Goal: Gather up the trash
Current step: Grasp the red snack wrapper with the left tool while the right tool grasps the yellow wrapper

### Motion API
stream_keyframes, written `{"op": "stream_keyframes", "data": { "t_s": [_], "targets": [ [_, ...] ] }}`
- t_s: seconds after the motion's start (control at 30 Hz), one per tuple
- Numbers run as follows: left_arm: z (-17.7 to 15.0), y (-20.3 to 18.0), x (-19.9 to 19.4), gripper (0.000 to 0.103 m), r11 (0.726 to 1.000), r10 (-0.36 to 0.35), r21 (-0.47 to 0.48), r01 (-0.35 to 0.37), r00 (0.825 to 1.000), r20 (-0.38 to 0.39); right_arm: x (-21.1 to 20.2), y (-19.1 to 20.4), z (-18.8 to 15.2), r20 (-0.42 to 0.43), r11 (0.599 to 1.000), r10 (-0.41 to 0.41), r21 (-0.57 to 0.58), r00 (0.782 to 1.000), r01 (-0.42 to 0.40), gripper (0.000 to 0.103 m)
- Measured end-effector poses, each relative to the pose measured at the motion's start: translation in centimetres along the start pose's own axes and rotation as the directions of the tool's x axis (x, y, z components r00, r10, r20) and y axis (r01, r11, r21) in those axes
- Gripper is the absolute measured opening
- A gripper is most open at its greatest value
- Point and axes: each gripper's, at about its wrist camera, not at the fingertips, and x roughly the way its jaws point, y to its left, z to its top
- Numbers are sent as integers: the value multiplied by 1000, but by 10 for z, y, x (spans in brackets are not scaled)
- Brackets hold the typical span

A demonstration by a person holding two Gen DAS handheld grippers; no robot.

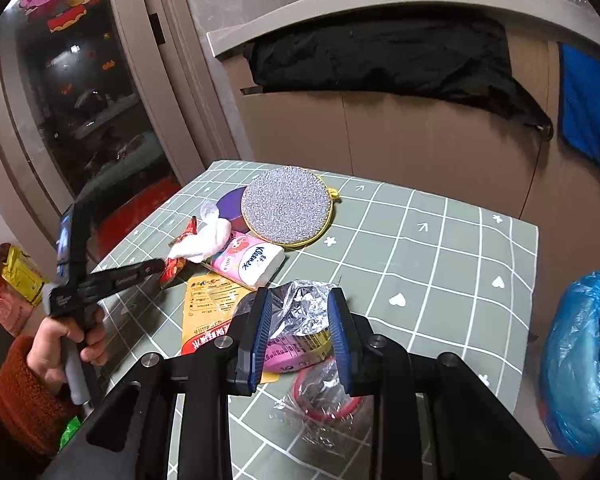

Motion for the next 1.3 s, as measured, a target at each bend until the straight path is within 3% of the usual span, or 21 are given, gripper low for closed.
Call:
{"op": "stream_keyframes", "data": {
  "t_s": [0.13,0.27,0.37,0.43,0.57,0.63,0.7,0.73,0.77,0.93,1.1,1.2,1.3],
  "targets": [
    [-18,0,-26,3,999,-47,16,46,998,36,-9,-1,-8,23,1000,0,4,1000,0,28],
    [-28,1,-46,6,995,-95,-10,96,993,73,-11,3,-17,38,1000,7,-4,999,-6,66],
    [-23,2,-53,19,990,-138,-25,141,987,86,-2,8,-15,25,1000,-3,-18,1000,4,69],
    [-19,4,-59,42,988,-146,-34,150,984,106,18,8,-10,-19,999,-39,-26,999,39,71],
    [-14,9,-63,45,986,-153,-42,161,978,140,67,-4,-9,-124,997,-64,26,990,68,71],
    [-14,10,-62,46,987,-151,-36,157,979,137,89,-9,-11,-179,995,36,98,983,-19,71],
    [-12,8,-59,46,985,-167,-19,171,978,123,95,-6,-11,-186,991,81,119,979,-60,56],
    [-10,7,-58,46,982,-184,-6,187,976,118,96,-1,-9,-188,994,71,89,980,-55,31],
    [-9,5,-56,46,980,-198,5,198,973,117,95,5,-8,-189,998,46,49,981,-38,27],
    [-6,-9,-46,46,981,-191,44,187,977,95,62,17,4,-104,999,52,-9,993,-53,25],
    [1,-20,-29,46,991,-125,49,122,989,73,34,10,12,-47,999,49,2,998,-49,25],
    [-3,-42,-20,46,978,-108,187,98,993,43,27,4,8,-45,999,43,3,998,-43,25],
    [-10,-64,-2,46,948,-25,319,10,999,42,27,1,2,-54,998,55,23,997,-54,25]
  ]
}}
